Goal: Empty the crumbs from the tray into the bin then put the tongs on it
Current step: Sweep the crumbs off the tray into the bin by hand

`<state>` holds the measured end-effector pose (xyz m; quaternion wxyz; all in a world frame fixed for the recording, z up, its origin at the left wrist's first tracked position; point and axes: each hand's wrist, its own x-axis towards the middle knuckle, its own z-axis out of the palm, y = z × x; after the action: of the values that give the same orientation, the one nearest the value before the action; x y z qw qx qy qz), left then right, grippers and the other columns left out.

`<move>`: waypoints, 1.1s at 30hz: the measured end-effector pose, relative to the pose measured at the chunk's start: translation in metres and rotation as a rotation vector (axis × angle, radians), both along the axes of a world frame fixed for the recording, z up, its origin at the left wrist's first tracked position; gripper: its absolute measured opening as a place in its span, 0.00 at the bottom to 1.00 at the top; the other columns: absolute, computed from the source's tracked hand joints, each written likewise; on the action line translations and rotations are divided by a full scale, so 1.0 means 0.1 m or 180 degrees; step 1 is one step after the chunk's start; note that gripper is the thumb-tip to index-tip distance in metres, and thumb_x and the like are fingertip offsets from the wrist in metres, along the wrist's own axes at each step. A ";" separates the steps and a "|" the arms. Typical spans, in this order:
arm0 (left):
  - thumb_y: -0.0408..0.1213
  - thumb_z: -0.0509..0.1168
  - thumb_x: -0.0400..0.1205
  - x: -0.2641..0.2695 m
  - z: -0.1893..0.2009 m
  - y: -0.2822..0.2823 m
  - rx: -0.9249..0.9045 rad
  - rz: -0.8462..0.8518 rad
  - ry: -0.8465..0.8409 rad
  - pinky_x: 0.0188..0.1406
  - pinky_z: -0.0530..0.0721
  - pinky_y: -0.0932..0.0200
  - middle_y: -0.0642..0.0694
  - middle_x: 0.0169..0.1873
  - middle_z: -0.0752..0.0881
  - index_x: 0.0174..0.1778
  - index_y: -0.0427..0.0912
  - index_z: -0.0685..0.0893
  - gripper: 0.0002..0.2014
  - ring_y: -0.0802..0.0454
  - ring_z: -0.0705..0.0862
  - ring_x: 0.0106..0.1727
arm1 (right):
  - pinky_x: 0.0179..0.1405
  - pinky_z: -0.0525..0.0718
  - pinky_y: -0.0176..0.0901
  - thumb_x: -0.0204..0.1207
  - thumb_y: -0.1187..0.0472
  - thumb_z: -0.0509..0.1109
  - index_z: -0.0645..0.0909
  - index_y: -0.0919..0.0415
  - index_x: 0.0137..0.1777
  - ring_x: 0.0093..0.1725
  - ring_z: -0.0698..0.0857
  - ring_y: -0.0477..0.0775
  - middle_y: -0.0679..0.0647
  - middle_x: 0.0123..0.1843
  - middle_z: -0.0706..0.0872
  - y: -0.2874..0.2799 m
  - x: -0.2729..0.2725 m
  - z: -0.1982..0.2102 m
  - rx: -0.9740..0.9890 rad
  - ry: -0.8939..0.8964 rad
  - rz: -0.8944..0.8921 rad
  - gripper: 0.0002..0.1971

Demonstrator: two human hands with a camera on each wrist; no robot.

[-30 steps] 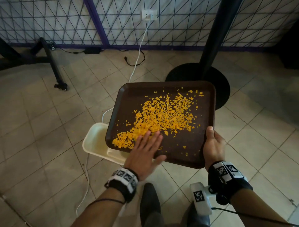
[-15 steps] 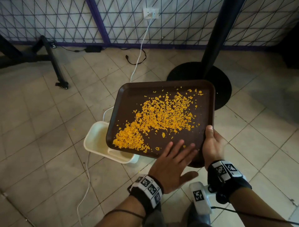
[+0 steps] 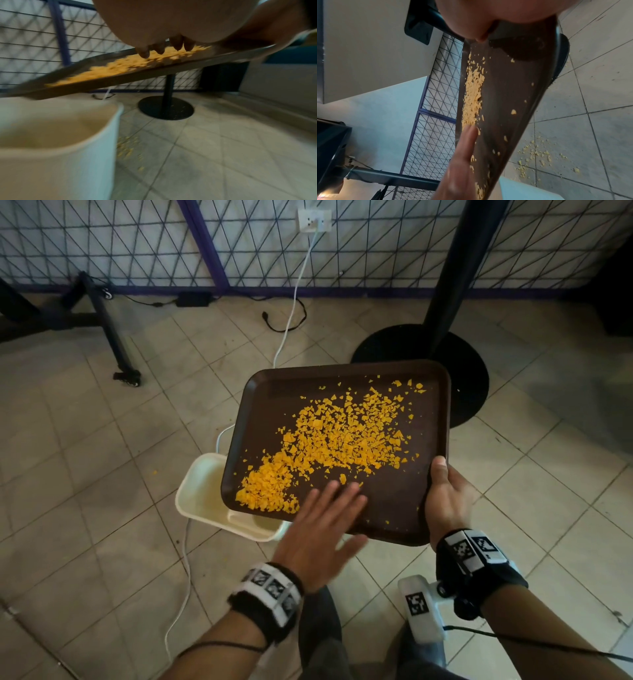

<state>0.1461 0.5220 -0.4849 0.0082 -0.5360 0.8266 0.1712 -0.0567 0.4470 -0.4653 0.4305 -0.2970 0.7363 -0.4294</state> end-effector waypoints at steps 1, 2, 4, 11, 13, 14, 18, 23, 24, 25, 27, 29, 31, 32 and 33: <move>0.63 0.39 0.88 -0.18 0.02 0.00 -0.0031 -0.0186 0.0077 0.84 0.36 0.49 0.56 0.86 0.45 0.86 0.55 0.50 0.31 0.50 0.41 0.87 | 0.61 0.84 0.63 0.82 0.41 0.57 0.83 0.52 0.42 0.52 0.88 0.62 0.56 0.49 0.90 0.00 0.01 0.00 -0.0019 0.0016 0.0001 0.20; 0.63 0.40 0.88 -0.32 0.02 0.01 -0.0037 -0.0349 0.0087 0.84 0.37 0.47 0.55 0.86 0.46 0.86 0.54 0.51 0.31 0.49 0.42 0.87 | 0.61 0.84 0.63 0.81 0.40 0.57 0.83 0.52 0.41 0.52 0.88 0.61 0.55 0.49 0.90 0.00 0.02 -0.01 -0.0036 0.0036 -0.0013 0.20; 0.63 0.41 0.88 -0.44 -0.02 0.05 -0.0014 -0.0521 -0.0057 0.84 0.39 0.44 0.55 0.86 0.46 0.86 0.53 0.52 0.31 0.49 0.41 0.87 | 0.61 0.85 0.63 0.82 0.41 0.57 0.83 0.53 0.40 0.51 0.88 0.61 0.54 0.47 0.89 0.00 0.01 0.01 -0.0061 0.0039 -0.0017 0.20; 0.65 0.29 0.84 0.51 -0.18 0.15 0.0412 0.0294 -0.0301 0.83 0.34 0.49 0.57 0.85 0.38 0.84 0.57 0.40 0.32 0.61 0.26 0.82 | 0.59 0.86 0.64 0.84 0.43 0.56 0.81 0.53 0.39 0.51 0.88 0.62 0.55 0.47 0.90 0.00 -0.07 0.05 0.0035 -0.0051 -0.0019 0.20; 0.64 0.29 0.85 0.69 -0.17 0.14 0.0333 0.0471 -0.0407 0.83 0.36 0.49 0.54 0.86 0.41 0.85 0.55 0.43 0.32 0.60 0.29 0.83 | 0.60 0.85 0.62 0.85 0.44 0.56 0.81 0.52 0.38 0.52 0.88 0.63 0.53 0.45 0.89 0.00 -0.06 0.08 0.0033 -0.0059 -0.0011 0.20; 0.64 0.30 0.86 0.67 -0.14 0.11 0.0275 0.0494 -0.0351 0.83 0.37 0.49 0.54 0.87 0.43 0.85 0.55 0.45 0.32 0.58 0.32 0.84 | 0.60 0.85 0.61 0.85 0.44 0.56 0.81 0.52 0.38 0.52 0.88 0.63 0.52 0.45 0.88 0.01 -0.05 0.08 0.0020 -0.0056 -0.0013 0.20; 0.59 0.36 0.89 0.04 0.02 -0.12 -0.0136 0.0073 -0.0137 0.84 0.38 0.47 0.53 0.86 0.46 0.86 0.52 0.49 0.30 0.50 0.42 0.87 | 0.56 0.85 0.54 0.85 0.45 0.57 0.82 0.57 0.41 0.52 0.88 0.64 0.54 0.45 0.89 0.01 0.01 0.07 -0.0049 -0.0015 -0.0019 0.20; 0.54 0.40 0.90 -0.70 0.07 -0.41 -0.0363 -0.0523 -0.0211 0.84 0.44 0.38 0.49 0.87 0.45 0.87 0.46 0.47 0.30 0.44 0.40 0.87 | 0.58 0.86 0.62 0.81 0.42 0.58 0.85 0.56 0.40 0.49 0.89 0.61 0.56 0.45 0.91 0.05 0.05 0.03 -0.0102 -0.0082 -0.0036 0.22; 0.55 0.40 0.90 -0.72 0.06 -0.45 -0.0367 -0.0528 -0.0245 0.84 0.44 0.38 0.49 0.87 0.44 0.87 0.47 0.45 0.30 0.45 0.38 0.87 | 0.58 0.86 0.63 0.80 0.41 0.58 0.85 0.56 0.40 0.49 0.90 0.61 0.56 0.45 0.91 0.05 0.04 0.02 -0.0094 -0.0096 -0.0029 0.22; 0.56 0.39 0.90 -0.69 0.05 -0.49 -0.0365 -0.0486 -0.0295 0.84 0.43 0.38 0.49 0.87 0.42 0.87 0.47 0.43 0.31 0.46 0.36 0.86 | 0.58 0.86 0.64 0.78 0.39 0.58 0.85 0.56 0.40 0.49 0.90 0.62 0.57 0.45 0.91 0.05 0.03 0.02 -0.0068 -0.0090 -0.0035 0.23; 0.60 0.36 0.89 -0.51 0.00 -0.54 -0.0258 -0.0281 -0.0380 0.84 0.42 0.40 0.49 0.86 0.37 0.86 0.49 0.39 0.32 0.48 0.32 0.85 | 0.57 0.87 0.65 0.79 0.39 0.58 0.84 0.56 0.39 0.48 0.89 0.63 0.56 0.45 0.91 0.05 0.01 0.02 -0.0043 -0.0100 -0.0029 0.23; 0.63 0.33 0.88 -0.22 -0.08 -0.53 -0.0119 -0.0007 -0.0516 0.84 0.42 0.41 0.49 0.85 0.32 0.85 0.50 0.35 0.33 0.50 0.30 0.84 | 0.58 0.87 0.63 0.84 0.43 0.58 0.84 0.55 0.40 0.50 0.89 0.62 0.55 0.46 0.91 0.06 -0.01 0.03 -0.0004 -0.0134 0.0009 0.20; 0.64 0.31 0.87 0.11 -0.15 -0.47 0.0005 0.0239 -0.0644 0.85 0.41 0.42 0.49 0.84 0.31 0.85 0.49 0.34 0.34 0.50 0.29 0.84 | 0.59 0.86 0.62 0.85 0.45 0.57 0.84 0.55 0.43 0.51 0.89 0.62 0.54 0.47 0.90 0.05 -0.03 0.05 0.0016 -0.0173 0.0011 0.19; 0.64 0.31 0.86 0.27 -0.18 -0.42 0.0098 0.0344 -0.0667 0.85 0.41 0.42 0.48 0.84 0.31 0.85 0.49 0.34 0.35 0.50 0.29 0.84 | 0.60 0.86 0.61 0.85 0.45 0.57 0.84 0.55 0.44 0.52 0.89 0.63 0.54 0.47 0.90 0.05 -0.03 0.06 0.0006 -0.0161 0.0020 0.19; 0.64 0.30 0.86 0.41 -0.20 -0.38 0.0201 0.0438 -0.0666 0.85 0.41 0.42 0.49 0.84 0.30 0.85 0.48 0.34 0.35 0.51 0.28 0.84 | 0.61 0.85 0.61 0.85 0.45 0.56 0.84 0.55 0.45 0.53 0.88 0.63 0.55 0.48 0.90 0.04 -0.03 0.07 -0.0008 -0.0134 0.0022 0.20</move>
<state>0.1873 0.4837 -0.5045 0.0995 -0.6059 0.7767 0.1404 -0.0593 0.4514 -0.4586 0.4470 -0.2909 0.7255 -0.4350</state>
